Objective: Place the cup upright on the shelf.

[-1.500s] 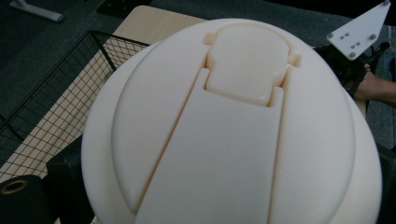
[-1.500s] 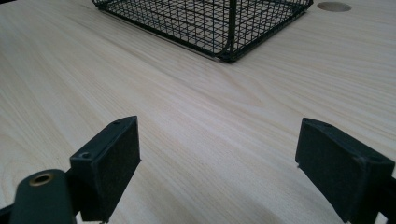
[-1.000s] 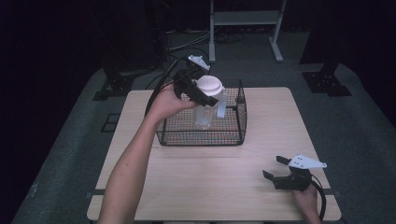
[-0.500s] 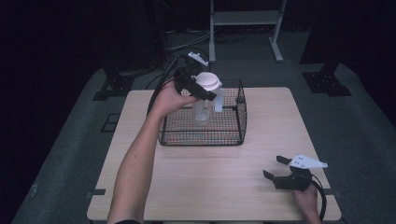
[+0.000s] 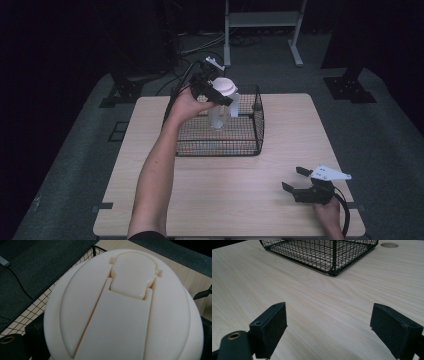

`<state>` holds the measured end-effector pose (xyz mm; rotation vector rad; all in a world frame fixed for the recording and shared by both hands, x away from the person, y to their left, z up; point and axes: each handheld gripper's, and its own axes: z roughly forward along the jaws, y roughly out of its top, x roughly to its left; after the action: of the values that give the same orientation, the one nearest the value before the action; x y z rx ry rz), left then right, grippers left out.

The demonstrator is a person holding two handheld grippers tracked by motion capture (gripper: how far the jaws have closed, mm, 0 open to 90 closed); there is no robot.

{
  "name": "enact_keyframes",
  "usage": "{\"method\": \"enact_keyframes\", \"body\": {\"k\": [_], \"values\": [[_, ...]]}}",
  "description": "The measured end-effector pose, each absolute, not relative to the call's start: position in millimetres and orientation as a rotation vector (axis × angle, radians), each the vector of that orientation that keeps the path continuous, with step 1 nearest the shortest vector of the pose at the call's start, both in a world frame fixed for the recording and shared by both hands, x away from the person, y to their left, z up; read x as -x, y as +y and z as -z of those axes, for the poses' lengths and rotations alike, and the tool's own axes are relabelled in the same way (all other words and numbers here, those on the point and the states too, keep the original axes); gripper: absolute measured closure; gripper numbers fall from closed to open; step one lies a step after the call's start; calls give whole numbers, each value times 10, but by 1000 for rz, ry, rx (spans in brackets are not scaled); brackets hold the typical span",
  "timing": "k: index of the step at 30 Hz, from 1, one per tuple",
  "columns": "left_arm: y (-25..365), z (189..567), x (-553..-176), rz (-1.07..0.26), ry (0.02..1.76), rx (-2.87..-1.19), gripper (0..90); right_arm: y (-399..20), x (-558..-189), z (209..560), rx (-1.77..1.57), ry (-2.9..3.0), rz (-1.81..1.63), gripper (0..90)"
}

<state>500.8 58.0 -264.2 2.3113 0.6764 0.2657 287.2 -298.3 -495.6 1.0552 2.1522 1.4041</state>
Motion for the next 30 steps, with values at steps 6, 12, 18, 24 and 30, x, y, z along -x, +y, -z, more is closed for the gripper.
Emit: {"method": "enact_keyframes", "body": {"k": [6, 12, 18, 24, 30], "values": [[519, 2753, -5061, -261, 689, -2331, 50, -2989, -2874, 4956, -1052, 2152, -1405, 129], [462, 2891, -5130, -249, 702, -2335, 50, -2990, -2873, 4957, -1058, 2148, -1418, 129], [436, 3030, -5182, -236, 726, -2342, 50, -2997, -2875, 4958, -1052, 2147, -1420, 129], [413, 3179, -5251, -208, 752, -2331, 50, -2999, -2874, 4957, -1052, 2150, -1418, 129], [387, 3317, -5285, -199, 770, -2339, 50, -2999, -2871, 4956, -1054, 2151, -1417, 129]]}}
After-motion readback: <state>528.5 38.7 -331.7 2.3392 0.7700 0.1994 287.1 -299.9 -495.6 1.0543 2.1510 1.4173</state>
